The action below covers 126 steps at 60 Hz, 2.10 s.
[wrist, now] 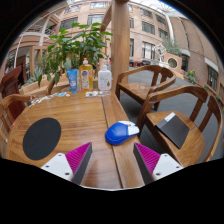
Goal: Arrange mouse
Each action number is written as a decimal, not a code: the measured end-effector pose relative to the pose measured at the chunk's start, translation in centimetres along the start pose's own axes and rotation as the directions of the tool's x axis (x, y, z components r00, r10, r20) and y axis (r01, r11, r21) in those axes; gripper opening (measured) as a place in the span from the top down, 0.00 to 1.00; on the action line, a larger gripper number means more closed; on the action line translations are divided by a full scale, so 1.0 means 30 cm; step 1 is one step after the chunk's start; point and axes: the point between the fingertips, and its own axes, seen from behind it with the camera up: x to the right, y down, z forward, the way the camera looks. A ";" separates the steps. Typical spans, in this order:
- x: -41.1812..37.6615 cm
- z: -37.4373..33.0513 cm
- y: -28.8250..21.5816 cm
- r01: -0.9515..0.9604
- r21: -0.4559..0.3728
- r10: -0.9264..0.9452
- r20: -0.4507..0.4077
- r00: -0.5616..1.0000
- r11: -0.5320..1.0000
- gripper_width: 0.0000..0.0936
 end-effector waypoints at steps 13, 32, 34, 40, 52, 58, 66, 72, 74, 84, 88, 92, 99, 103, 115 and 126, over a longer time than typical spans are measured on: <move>0.023 0.169 -0.041 -0.053 -0.039 0.053 -0.012 0.999 0.998 0.08; 0.047 0.339 -0.130 -0.022 -0.026 0.020 -0.077 0.997 0.999 0.12; 0.055 0.356 -0.137 -0.021 -0.028 0.019 -0.094 0.995 0.999 0.17; 0.074 0.386 -0.143 -0.036 -0.036 0.031 -0.131 0.991 0.999 0.36; 0.052 0.406 -0.167 -0.082 -0.034 0.077 -0.119 0.990 0.996 0.55; 0.048 0.400 -0.166 -0.095 -0.032 0.091 -0.114 0.989 0.995 0.60; 0.062 0.311 -0.302 -0.073 0.060 0.081 -0.138 0.987 0.996 0.60; -0.009 0.150 -0.530 -0.073 0.206 0.094 -0.096 0.991 0.976 0.60; -0.053 0.088 -0.602 -0.066 0.255 0.087 -0.074 0.993 0.965 0.60; -0.399 -0.122 -0.776 -0.033 0.371 0.003 0.082 0.997 0.928 0.60; -0.564 -0.122 -0.711 -0.017 0.334 -0.038 0.159 0.987 0.942 0.60; -0.709 -0.073 -0.572 0.011 0.258 -0.070 0.218 0.973 0.966 0.60; -0.901 0.024 -0.288 0.066 0.095 -0.090 0.273 0.958 0.993 0.60; -0.935 0.075 -0.158 0.101 0.038 -0.107 0.258 0.960 0.994 0.60; -0.974 0.123 0.018 0.114 -0.053 -0.098 0.241 0.966 0.992 0.48; -0.964 0.051 -0.022 0.126 -0.035 -0.115 0.227 0.967 0.991 0.09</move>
